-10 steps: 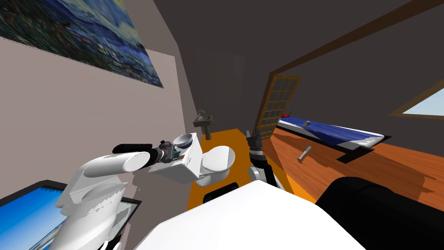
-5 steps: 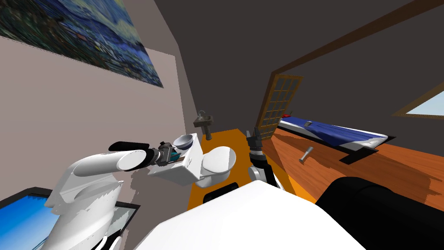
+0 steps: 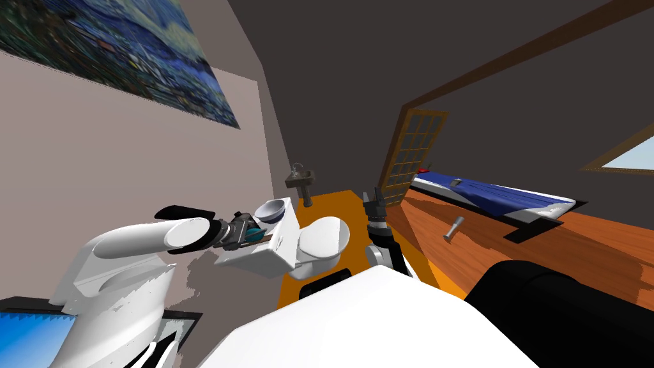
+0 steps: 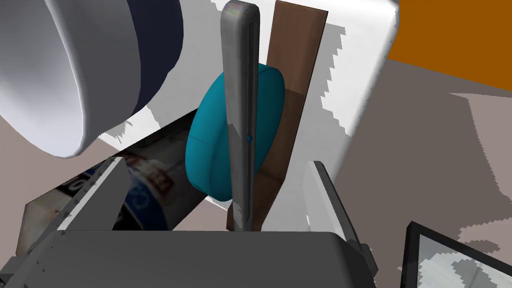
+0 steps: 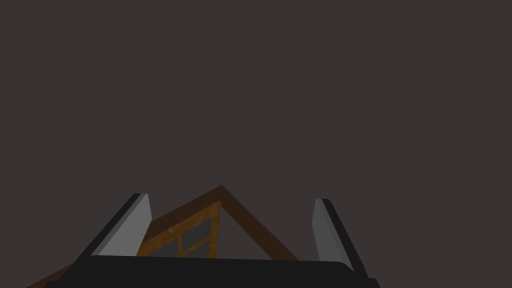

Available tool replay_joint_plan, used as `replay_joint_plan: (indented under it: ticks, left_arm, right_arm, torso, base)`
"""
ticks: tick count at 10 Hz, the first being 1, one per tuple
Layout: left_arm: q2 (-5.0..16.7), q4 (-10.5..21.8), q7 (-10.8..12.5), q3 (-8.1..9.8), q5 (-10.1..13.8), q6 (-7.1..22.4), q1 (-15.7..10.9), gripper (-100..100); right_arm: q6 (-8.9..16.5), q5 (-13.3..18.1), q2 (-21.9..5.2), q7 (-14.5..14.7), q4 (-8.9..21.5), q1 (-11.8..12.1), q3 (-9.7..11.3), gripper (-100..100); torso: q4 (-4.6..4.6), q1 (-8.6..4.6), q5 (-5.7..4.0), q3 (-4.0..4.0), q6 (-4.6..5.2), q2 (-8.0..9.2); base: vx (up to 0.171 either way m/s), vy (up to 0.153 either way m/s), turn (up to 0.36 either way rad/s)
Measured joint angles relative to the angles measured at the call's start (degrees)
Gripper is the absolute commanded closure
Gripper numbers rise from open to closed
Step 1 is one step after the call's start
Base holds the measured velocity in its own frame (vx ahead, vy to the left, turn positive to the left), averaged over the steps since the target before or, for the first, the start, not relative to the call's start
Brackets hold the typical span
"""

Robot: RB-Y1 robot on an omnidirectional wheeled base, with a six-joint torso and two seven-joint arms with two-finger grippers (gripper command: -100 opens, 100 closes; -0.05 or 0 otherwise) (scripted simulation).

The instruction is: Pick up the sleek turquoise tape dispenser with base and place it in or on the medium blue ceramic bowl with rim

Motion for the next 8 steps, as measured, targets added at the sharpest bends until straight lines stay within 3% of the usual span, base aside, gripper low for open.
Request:
replay_joint_plan:
  ticks: [4,5,6,8]
  left_arm:
    - [0.4,0.5,-0.1,0.73,-0.2,4.7,-0.6,-100]
    - [0.5,0.5,-0.2,0.77,-0.1,4.9,-0.6,0]
    - [0.5,0.5,-0.2,0.76,-0.1,4.9,-0.6,-100]
    - [0.2,1.9,-0.6,0.14,-0.9,3.2,-0.4,-100]
  right_arm:
    - [0.0,0.0,0.0,0.0,0.0,0.0,0.0,0]
    - [0.0,0.0,0.0,0.0,0.0,0.0,0.0,0]
    - [0.0,0.0,0.0,0.0,0.0,0.0,0.0,0]
    - [0.0,0.0,0.0,0.0,0.0,0.0,0.0,0]
  torso:
    - [0.01,-0.05,-0.01,0.04,-0.01,0.09]
    - [0.01,-0.04,0.01,0.06,-0.01,0.13]
    - [0.02,-0.05,0.00,0.08,-0.01,0.16]
    - [0.01,-0.03,0.02,0.08,-0.01,0.17]
  base:
    - [0.034,0.012,-0.006]
    - [0.000,0.000,0.000]
    - [-0.005,-0.004,-0.023]
    - [-0.010,-0.006,-0.013]
